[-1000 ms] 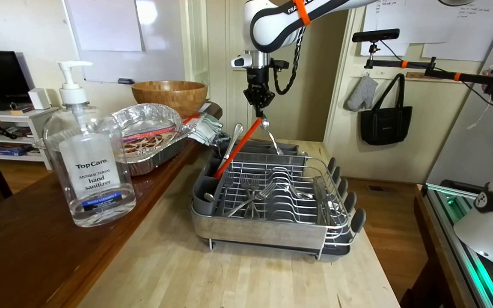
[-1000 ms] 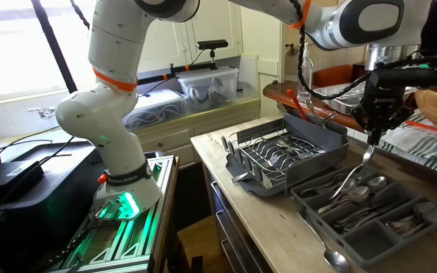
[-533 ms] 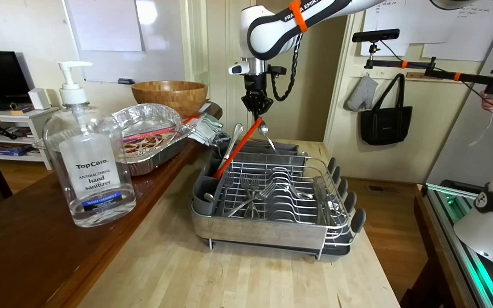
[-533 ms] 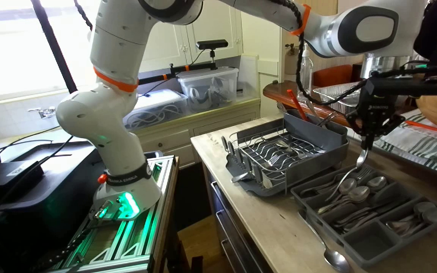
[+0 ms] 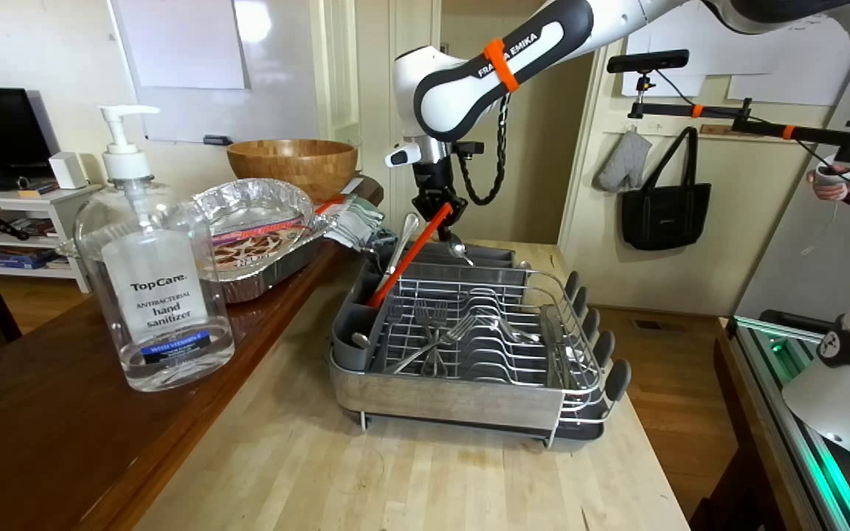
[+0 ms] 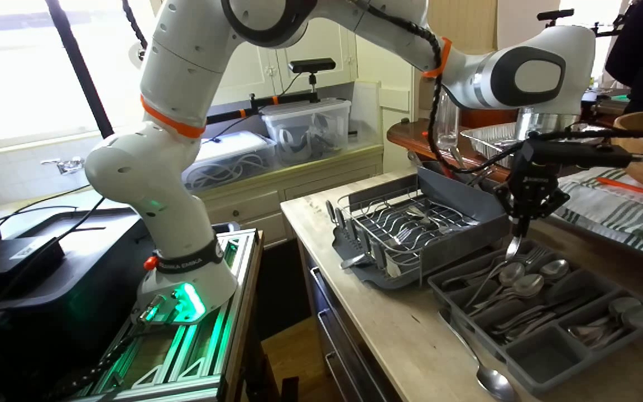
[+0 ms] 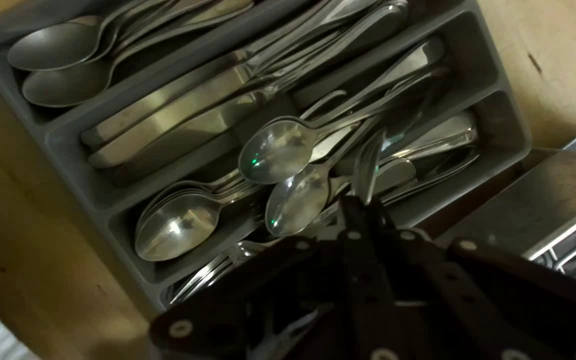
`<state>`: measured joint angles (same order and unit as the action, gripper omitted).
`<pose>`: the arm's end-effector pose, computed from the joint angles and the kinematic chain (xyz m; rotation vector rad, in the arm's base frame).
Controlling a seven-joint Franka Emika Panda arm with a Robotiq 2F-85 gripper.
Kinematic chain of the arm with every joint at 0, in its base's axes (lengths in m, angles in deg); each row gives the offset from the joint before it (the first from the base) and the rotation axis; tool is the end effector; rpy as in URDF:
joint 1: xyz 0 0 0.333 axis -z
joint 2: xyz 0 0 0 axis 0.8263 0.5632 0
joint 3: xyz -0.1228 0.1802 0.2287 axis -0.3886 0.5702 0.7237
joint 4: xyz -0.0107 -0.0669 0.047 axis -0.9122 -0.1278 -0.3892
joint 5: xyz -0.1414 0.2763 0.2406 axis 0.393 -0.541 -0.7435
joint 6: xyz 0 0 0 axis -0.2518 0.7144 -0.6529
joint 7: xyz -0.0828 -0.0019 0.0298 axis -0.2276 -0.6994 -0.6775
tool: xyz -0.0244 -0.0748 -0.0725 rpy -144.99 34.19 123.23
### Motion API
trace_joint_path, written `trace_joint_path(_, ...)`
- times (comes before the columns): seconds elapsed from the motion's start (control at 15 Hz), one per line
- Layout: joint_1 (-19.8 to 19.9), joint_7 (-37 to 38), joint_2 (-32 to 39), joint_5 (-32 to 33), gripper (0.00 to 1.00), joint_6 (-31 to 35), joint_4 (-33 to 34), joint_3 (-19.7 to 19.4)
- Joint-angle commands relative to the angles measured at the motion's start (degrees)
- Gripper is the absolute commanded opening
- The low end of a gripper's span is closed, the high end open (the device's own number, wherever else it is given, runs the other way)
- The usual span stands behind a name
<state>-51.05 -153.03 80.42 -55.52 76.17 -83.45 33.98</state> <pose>0.6921 -0.0726 0.2837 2.4251 1.9010 -0.3547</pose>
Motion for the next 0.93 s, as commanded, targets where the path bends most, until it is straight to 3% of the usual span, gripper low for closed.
trace_joint_path(0.0, -1.7, 2.7, 3.5, 3.4, 0.31, -7.0, 3.8, -0.7)
trace_joint_path(0.13, -1.8, 3.2, 4.5, 3.5, 0.37, -9.8, 5.1, -0.4)
trace_joint_path(0.67, -1.5, 7.3, 6.0, 2.9, 0.98, -15.6, 7.7, -0.2)
trace_joint_path(0.87, -1.5, 4.4, 4.3, 3.7, 1.0, -14.1, 5.6, 0.8)
